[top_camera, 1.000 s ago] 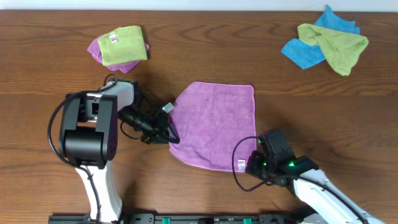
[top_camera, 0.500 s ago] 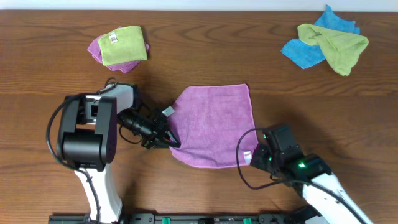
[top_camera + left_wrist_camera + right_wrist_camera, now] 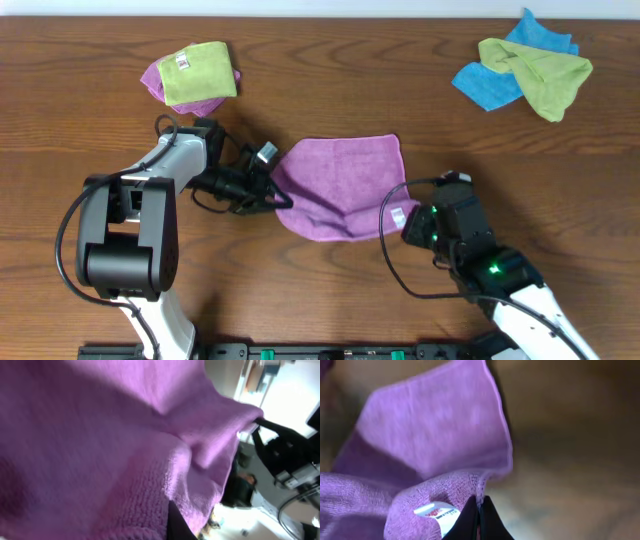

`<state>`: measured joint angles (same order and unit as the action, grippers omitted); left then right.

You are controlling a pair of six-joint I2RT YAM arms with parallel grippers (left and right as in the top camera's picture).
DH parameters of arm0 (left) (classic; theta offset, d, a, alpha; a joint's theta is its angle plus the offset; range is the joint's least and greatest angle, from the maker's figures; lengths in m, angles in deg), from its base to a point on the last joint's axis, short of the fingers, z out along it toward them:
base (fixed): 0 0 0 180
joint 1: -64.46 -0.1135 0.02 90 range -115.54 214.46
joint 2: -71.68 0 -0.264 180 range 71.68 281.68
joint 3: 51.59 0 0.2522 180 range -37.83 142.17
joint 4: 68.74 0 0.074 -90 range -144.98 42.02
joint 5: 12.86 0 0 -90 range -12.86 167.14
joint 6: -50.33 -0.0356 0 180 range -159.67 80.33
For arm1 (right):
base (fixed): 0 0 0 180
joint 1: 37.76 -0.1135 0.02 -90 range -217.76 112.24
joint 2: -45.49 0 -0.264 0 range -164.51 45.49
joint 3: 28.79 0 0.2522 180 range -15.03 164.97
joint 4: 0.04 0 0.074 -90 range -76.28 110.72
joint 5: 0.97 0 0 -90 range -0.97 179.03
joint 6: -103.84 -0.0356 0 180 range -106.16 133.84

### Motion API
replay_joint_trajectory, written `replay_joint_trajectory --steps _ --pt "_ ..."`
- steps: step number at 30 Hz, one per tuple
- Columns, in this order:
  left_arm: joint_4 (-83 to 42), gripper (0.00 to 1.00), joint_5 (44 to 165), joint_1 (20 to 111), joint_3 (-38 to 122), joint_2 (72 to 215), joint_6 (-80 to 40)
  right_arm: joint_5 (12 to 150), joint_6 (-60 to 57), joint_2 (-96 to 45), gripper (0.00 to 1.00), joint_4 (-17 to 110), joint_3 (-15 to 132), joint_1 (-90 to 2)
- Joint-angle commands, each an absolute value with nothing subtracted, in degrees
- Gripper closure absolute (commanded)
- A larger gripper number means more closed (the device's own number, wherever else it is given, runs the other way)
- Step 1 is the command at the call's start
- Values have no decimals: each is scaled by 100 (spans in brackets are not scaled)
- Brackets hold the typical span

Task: Fold the cloth
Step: 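Lift the cloth with both grippers and stretch it taut toward the far edge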

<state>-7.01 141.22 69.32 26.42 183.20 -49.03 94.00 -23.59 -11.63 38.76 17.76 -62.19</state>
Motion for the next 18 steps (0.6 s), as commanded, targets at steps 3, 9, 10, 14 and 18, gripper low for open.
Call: replay_joint_trajectory --steps 3,9,10,14,18 --pt "-1515 94 13822 6893 2647 18222 -3681 9874 -1719 -1745 99 3185 1873 -6162" --pt "-2588 94 13645 6893 2649 18222 -2978 9872 -1328 -2422 99 2444 1991 -5985" --pt "-2730 94 13641 6893 2649 18222 -2903 9894 -1214 -2457 99 2374 2037 -5950" --pt "-3259 94 13501 6893 2649 18222 -2521 10067 -807 -2573 99 2116 2240 -5716" --pt "-3641 94 13287 6893 2649 18222 -2219 10062 -639 -2759 99 1675 2251 -5484"
